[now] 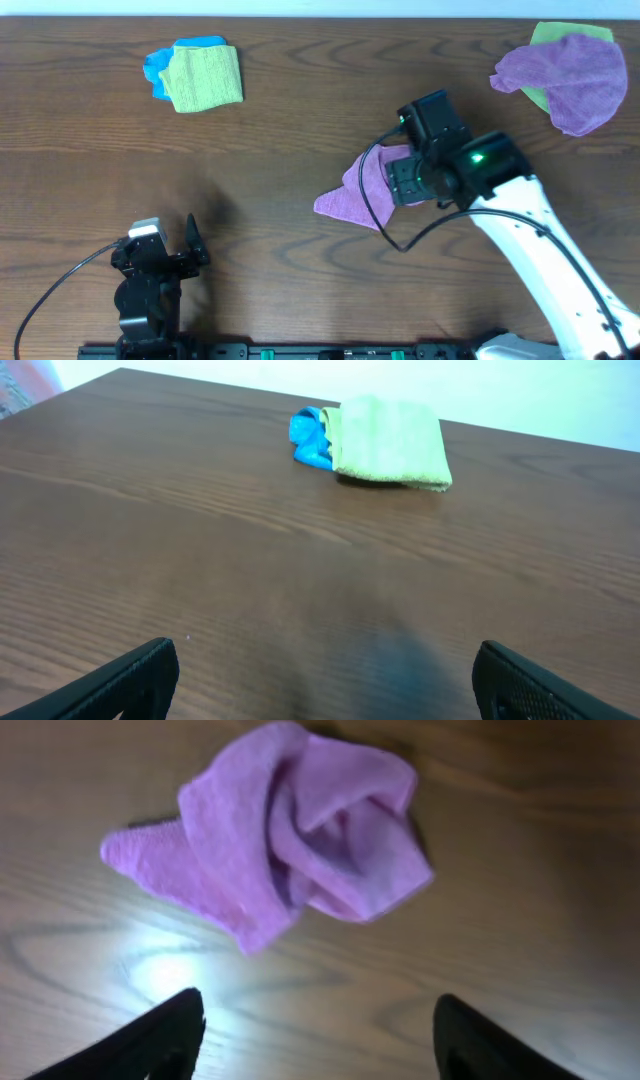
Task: Fold the cloth
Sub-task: 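Lift the pink cloth with the right gripper and drag it toward center, then shake and lower the pink cloth with the right gripper to spread it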
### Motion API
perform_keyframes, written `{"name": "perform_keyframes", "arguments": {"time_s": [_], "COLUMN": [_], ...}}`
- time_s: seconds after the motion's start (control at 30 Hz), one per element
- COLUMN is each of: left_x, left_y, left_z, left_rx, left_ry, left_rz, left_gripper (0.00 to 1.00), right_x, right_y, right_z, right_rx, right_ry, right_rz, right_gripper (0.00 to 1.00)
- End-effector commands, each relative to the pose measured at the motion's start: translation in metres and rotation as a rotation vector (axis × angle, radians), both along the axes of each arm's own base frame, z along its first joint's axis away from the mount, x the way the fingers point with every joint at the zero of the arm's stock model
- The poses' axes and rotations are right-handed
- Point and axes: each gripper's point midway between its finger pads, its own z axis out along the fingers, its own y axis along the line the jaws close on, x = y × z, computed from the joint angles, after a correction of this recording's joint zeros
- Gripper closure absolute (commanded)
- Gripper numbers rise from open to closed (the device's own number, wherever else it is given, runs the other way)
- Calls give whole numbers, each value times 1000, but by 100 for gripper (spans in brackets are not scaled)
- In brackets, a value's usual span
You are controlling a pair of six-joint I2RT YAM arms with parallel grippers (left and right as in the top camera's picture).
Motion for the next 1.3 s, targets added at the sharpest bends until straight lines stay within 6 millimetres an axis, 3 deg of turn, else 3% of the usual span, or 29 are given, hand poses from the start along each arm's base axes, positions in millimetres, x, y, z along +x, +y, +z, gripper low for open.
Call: {"name": "perform_keyframes", "arguments": {"time_s": [0.0,0.17,0.33,0.4,0.53,0.57,0.63,0.7,0.83,1.13,1.17,1.23,1.27], "left_x": [-1,-1,-1,-1,-1,-1,-1,-1,-1,-1,-1,-1,-1], "left_y": [2,2,2,2,2,2,2,2,2,1,1,2,2], "left_z": [-10,-10,-10,-10,-10,-10,-10,-10,-10,-10,-10,-10,-10], "left_rx": [13,13,13,13,13,13,13,13,13,13,13,13,13], "left_ry": [25,25,25,25,25,25,25,25,25,25,25,25,25], "left_rz": [6,6,6,6,6,6,6,6,6,6,6,6,6], "left_gripper": [5,5,5,5,5,5,5,5,5,5,5,5,5], "right_x": [-9,-7,-1,1,6,7,11,16,41,113,121,125,123], "right_y": [9,35,41,43,46,47,49,51,51,73,71,64,60], "right_z": [-24,-52,-72,-86,-105,-108,-109,-108,-90,17,23,23,21], "right_rx": [50,113,91,79,69,70,73,83,72,93,95,88,82], "right_ry": [54,64,94,124,157,156,147,123,31,-280,-314,-319,-304], "right_rz": [27,105,134,135,133,134,134,135,122,217,209,190,184], "right_gripper": [25,25,28,34,57,74,94,98,99,98,86,1,1]}}
